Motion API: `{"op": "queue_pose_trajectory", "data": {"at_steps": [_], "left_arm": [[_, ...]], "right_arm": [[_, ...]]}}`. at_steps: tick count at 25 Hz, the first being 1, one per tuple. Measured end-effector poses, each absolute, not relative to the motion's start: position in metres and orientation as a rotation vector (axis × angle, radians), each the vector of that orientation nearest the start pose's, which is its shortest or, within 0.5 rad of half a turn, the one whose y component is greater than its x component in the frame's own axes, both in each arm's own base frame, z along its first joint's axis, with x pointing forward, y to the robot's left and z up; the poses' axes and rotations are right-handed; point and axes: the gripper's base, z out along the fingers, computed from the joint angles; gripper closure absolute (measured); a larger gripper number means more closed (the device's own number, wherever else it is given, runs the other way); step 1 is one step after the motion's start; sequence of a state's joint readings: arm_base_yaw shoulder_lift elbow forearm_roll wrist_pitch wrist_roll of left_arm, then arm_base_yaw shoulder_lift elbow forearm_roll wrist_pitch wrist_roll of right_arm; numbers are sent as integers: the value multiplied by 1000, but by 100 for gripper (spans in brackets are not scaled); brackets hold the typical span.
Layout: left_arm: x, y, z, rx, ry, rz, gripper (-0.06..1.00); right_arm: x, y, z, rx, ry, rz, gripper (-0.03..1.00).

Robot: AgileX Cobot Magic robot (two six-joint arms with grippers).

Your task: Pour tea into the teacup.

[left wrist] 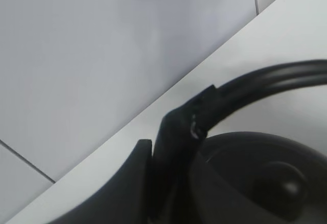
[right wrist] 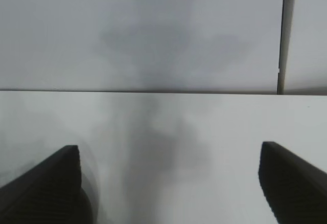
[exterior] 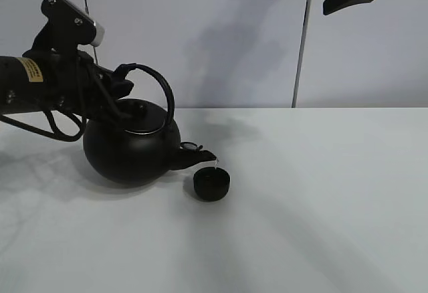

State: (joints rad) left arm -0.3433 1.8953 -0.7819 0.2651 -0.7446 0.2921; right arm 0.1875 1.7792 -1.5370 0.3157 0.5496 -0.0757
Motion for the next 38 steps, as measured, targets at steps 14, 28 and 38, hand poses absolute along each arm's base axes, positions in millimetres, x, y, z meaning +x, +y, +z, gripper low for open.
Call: {"op": "queue_pose_trajectory", "data": {"at_steps": [14,28,38], "left_arm": [[308,-115,163,526,1778,-130,84],[283,-99,137,384,1803,-140,84],[283,-100,120,414,1799,-136,84]], "right_arm": [[407,92,318,-79,2270,388,31],[407,92,318,-79,2270,388,31],[407,92,318,-78,2269,388,31]]}}
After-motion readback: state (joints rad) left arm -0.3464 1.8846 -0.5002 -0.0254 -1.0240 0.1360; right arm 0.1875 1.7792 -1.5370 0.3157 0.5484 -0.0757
